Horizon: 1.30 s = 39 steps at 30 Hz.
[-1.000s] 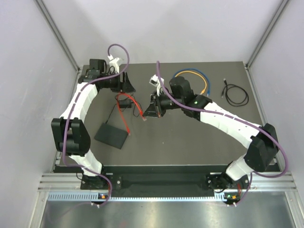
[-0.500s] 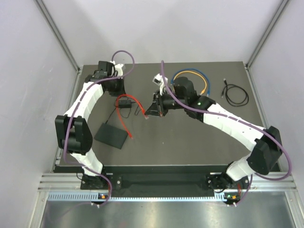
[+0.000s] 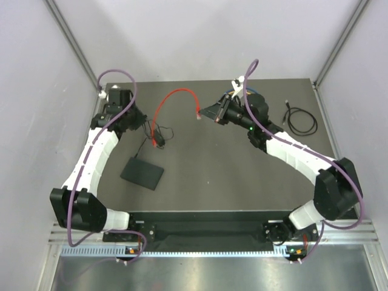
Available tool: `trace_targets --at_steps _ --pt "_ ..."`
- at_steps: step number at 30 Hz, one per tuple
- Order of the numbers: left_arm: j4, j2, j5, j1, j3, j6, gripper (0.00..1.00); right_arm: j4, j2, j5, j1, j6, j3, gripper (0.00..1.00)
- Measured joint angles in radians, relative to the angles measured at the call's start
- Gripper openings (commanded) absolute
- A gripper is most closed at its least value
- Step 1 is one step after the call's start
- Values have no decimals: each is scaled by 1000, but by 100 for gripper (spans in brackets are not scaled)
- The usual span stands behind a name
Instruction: Pull the plug from the switch port
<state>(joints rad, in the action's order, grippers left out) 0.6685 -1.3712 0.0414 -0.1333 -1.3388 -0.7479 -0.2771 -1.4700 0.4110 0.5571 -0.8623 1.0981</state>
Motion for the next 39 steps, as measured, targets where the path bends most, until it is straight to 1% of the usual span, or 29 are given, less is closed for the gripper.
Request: trace_targets --at_steps 4,7,9,11,18,22,27,29,35,36,39 --pt "-14 39 23 1 95 -166 0 -118 -66 -81 3 -149 0 0" --pt "-21 89 49 1 154 -259 0 -119 -105 -174 13 -205 13 0" --pt "-23 124 70 1 166 -311 0 -70 -146 -249 32 -202 72 0" --pt "-35 155 93 1 165 -363 0 -3 -183 -316 70 -161 154 0" --pt "-56 155 108 1 166 -485 0 144 -206 -529 272 1 360 0" --pt "-62 142 111 1 162 -510 0 187 -209 -604 341 80 411 0" --pt "-71 102 113 -5 154 -520 0 283 -217 -708 355 121 427 0" --pt "-71 92 114 -18 154 -525 0 341 -245 -764 357 120 484 0" --pt "-78 88 139 -69 154 -507 0 505 -374 -901 369 118 751 0" --pt "-79 88 146 -72 154 -501 0 519 -386 -915 370 117 777 0" --pt "-78 94 171 -72 154 -477 0 533 -388 -931 370 113 780 0"
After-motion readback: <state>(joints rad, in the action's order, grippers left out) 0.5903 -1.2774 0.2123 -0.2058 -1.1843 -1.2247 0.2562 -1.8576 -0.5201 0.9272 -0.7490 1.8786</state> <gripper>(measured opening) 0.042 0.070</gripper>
